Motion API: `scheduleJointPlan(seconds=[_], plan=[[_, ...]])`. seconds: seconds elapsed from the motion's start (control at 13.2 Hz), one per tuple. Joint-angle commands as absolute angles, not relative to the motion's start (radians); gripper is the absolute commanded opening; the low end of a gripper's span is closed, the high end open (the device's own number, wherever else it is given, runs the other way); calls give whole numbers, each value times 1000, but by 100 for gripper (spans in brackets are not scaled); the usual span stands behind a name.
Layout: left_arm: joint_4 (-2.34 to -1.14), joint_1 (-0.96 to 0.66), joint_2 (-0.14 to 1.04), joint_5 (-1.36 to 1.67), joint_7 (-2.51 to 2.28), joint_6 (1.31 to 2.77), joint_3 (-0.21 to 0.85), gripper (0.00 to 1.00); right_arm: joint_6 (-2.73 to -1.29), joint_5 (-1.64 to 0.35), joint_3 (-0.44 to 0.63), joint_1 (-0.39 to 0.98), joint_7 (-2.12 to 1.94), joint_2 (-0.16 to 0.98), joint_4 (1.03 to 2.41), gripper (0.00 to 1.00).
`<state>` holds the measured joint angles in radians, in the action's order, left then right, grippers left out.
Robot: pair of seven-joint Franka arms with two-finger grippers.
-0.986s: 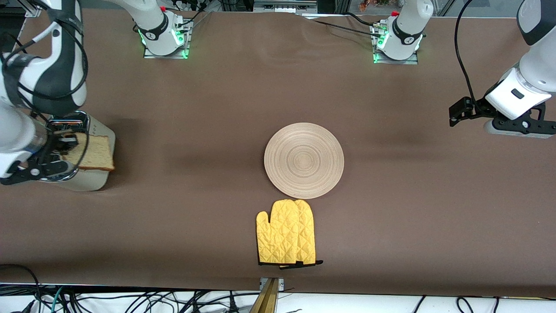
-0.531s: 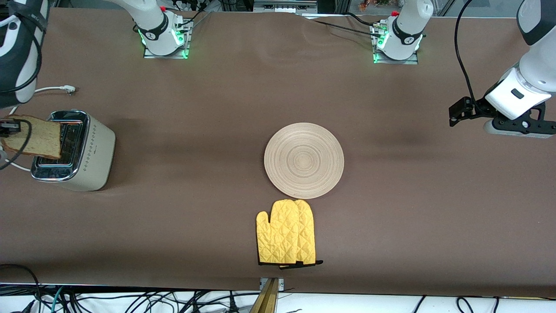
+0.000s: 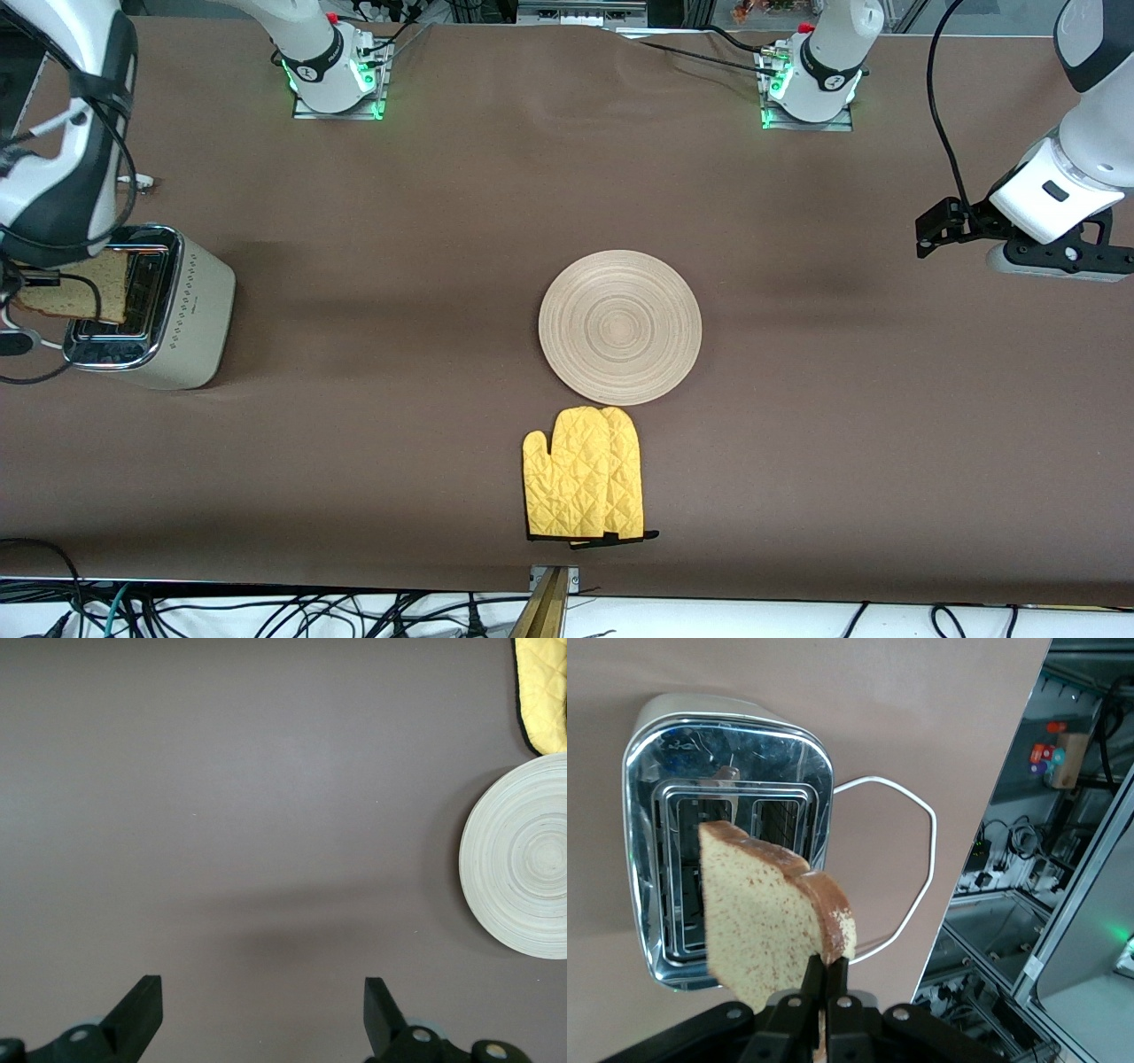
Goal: Move plate and put bread in toaster
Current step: 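Lower the bread into the toaster slot and open the right gripper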
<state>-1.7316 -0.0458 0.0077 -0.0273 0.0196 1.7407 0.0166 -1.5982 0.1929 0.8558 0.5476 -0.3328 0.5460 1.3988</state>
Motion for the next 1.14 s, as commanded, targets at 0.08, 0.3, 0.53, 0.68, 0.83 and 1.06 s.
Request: scheduleJointPlan(seconds=[0.08, 0.3, 0.53, 0.68, 0.83, 1.06], plan=[[-1717, -49, 9, -26, 9, 1723, 17, 100, -1588, 207, 864, 555, -314, 555, 1393, 0], [-1717, -49, 9, -26, 9, 1723, 17, 100, -1588, 202, 864, 563, -314, 569, 1397, 0], [-1713, -49, 9, -26, 9, 1723, 17, 100, -1580, 198, 862, 565, -292, 583, 1402, 0], [-1713, -49, 9, -26, 9, 1723, 17, 100, -1575, 198, 862, 571, -287, 583, 1417, 0], [-1713, -49, 9, -26, 9, 1723, 17, 100, -1578, 198, 862, 571, -287, 583, 1425, 0], [-1713, -49, 9, -26, 9, 1721, 15, 100, -1594, 195, 856, 571, -287, 592, 1425, 0]])
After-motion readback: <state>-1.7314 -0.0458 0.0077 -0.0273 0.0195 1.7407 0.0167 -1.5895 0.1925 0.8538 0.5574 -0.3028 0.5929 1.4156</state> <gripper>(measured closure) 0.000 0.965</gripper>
